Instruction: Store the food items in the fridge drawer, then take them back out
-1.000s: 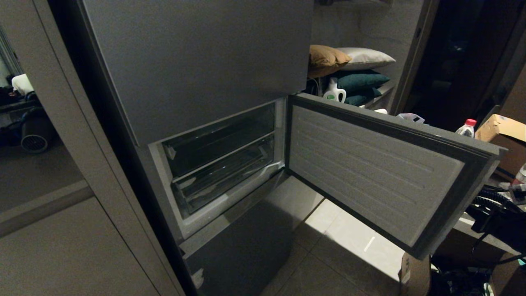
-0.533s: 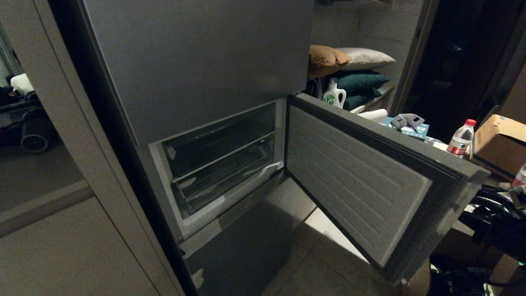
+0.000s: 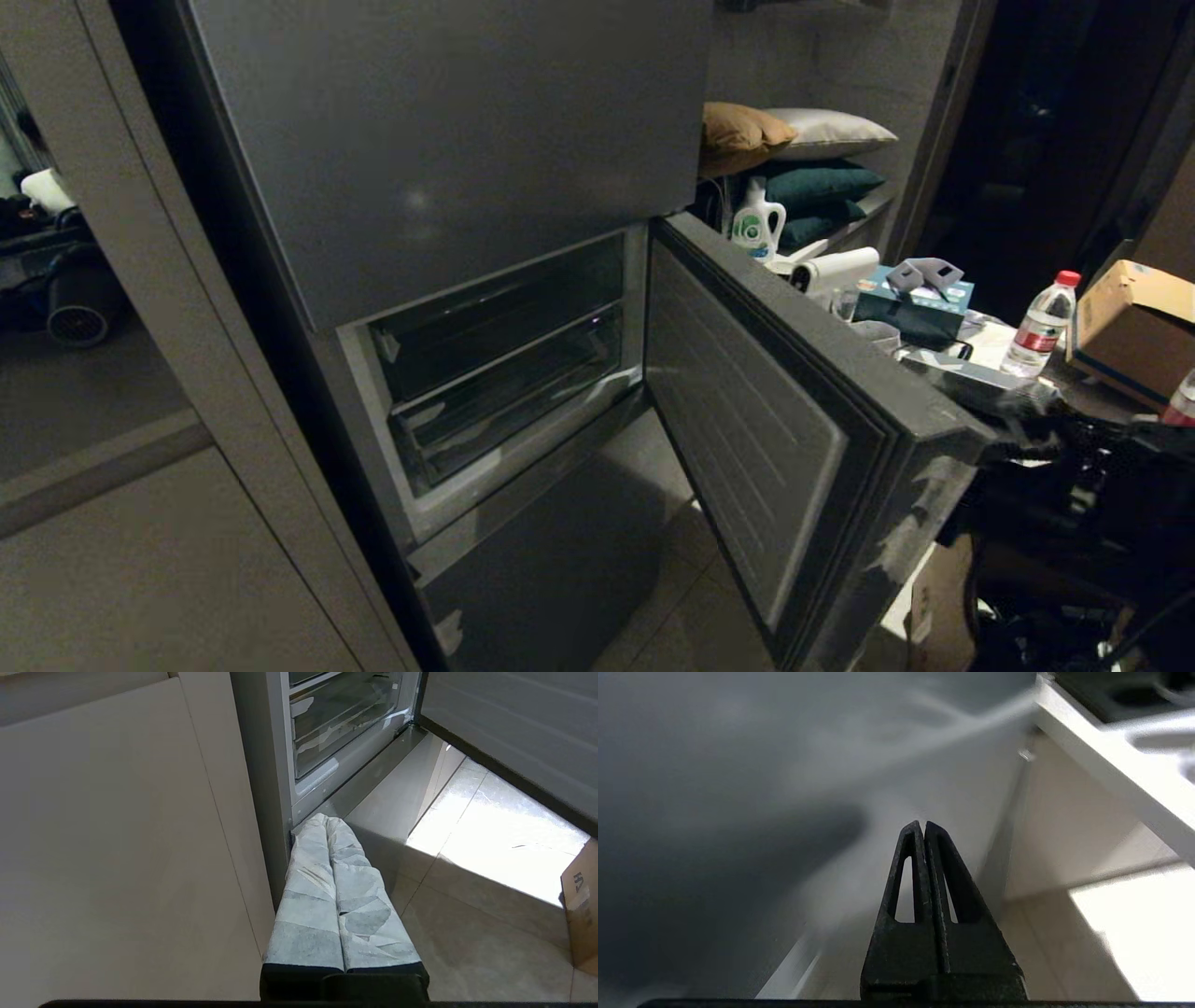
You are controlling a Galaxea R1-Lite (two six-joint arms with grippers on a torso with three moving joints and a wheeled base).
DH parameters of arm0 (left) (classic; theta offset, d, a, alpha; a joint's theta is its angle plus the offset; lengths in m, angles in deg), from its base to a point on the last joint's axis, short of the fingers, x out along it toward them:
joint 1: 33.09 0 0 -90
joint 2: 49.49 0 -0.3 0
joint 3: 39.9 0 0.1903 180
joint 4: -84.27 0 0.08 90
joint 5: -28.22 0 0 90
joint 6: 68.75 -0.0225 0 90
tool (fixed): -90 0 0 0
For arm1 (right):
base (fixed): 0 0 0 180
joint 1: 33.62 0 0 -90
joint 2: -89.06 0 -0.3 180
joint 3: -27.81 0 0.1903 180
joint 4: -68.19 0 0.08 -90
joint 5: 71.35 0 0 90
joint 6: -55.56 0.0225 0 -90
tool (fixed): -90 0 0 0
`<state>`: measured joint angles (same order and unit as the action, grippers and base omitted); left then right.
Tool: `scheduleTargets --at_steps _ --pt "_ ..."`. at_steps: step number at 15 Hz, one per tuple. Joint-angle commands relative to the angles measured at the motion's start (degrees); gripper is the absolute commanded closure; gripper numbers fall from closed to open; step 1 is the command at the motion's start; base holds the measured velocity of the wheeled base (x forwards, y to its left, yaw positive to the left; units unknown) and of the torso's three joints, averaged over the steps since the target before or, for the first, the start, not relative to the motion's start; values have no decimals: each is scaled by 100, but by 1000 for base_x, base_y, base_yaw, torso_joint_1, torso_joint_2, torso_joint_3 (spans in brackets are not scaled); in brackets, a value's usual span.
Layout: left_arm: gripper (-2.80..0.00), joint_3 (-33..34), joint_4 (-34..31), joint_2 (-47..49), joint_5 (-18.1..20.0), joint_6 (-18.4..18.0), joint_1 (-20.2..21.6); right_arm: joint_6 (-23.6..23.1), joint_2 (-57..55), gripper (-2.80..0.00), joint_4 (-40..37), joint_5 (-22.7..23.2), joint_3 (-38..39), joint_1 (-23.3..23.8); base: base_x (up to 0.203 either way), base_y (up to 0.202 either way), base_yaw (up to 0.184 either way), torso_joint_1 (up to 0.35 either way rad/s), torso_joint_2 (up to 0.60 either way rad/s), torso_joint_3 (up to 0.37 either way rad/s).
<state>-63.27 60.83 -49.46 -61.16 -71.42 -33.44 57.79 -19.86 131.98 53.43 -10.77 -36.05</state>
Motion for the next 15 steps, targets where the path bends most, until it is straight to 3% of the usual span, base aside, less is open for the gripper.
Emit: scheduleTargets --at_steps 1,4,7,11,15 --pt "0 0 -1 6 -1 -5 0 8 -714 0 51 -1147 -772 -1083 0 0 0 0 0 0" --pt "0 0 -1 6 -1 -5 0 128 -1489 0 51 -1724 -2105 -1832 0 0 0 0 0 0" --pt "0 0 -10 6 -1 -5 0 184 -2076 0 -132 -2067 -3711 -2269 0 0 0 0 0 0" --pt "0 0 -1 6 -1 -5 0 351 -2872 0 -1098 -2183 -5827 -2829 0 0 0 0 0 0" --pt "0 0 -1 6 -1 -5 0 501 -3608 0 -1970 -2107 -7149 -3425 0 0 0 0 0 0"
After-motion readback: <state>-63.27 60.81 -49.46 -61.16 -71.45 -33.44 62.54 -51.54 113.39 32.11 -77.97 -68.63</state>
